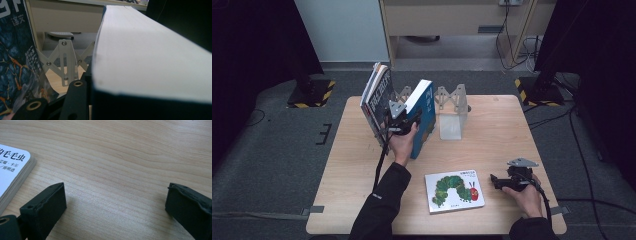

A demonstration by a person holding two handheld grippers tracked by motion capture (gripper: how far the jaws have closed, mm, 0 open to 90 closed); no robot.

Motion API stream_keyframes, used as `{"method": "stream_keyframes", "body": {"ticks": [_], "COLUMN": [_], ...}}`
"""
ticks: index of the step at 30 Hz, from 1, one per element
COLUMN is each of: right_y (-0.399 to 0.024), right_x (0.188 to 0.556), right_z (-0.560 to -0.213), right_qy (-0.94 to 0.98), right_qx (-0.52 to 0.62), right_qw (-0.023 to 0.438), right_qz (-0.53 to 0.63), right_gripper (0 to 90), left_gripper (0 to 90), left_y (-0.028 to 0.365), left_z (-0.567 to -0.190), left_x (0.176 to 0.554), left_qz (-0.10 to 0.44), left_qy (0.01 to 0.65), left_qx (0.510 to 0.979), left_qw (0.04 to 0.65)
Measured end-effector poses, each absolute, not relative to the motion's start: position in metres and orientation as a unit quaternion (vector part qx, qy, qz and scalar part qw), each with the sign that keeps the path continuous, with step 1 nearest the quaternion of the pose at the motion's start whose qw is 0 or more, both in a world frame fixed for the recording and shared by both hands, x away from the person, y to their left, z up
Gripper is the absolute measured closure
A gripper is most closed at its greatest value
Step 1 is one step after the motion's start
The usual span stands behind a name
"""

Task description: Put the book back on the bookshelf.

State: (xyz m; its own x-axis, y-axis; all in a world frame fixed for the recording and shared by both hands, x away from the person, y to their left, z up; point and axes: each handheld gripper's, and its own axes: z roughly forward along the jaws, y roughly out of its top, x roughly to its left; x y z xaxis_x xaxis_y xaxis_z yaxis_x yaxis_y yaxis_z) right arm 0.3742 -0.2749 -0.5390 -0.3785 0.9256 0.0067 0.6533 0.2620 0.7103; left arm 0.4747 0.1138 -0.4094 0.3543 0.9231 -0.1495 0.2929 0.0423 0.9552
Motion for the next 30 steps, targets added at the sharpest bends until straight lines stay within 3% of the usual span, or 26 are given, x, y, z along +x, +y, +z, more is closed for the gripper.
{"method": "stream_keyframes", "body": {"ticks": [9, 23, 30], "right_y": [-0.275, -0.275, -0.275], "right_x": [0.374, 0.374, 0.374], "right_z": [-0.539, -0.539, -0.539], "right_qy": [0.766, 0.766, 0.766], "right_qx": [0.515, 0.516, 0.516], "right_qw": [0.211, 0.212, 0.212], "right_qz": [0.321, 0.321, 0.321], "right_gripper": [3.5, 3.5, 3.4], "left_gripper": [58.0, 54.8, 57.2], "left_y": [0.107, 0.108, 0.107], "left_z": [-0.412, -0.417, -0.419], "left_x": [0.484, 0.468, 0.462], "left_qz": [0.299, 0.273, 0.291], "left_qy": [0.483, 0.471, 0.473], "left_qx": [0.622, 0.633, 0.63], "left_qw": [0.539, 0.55, 0.543]}}
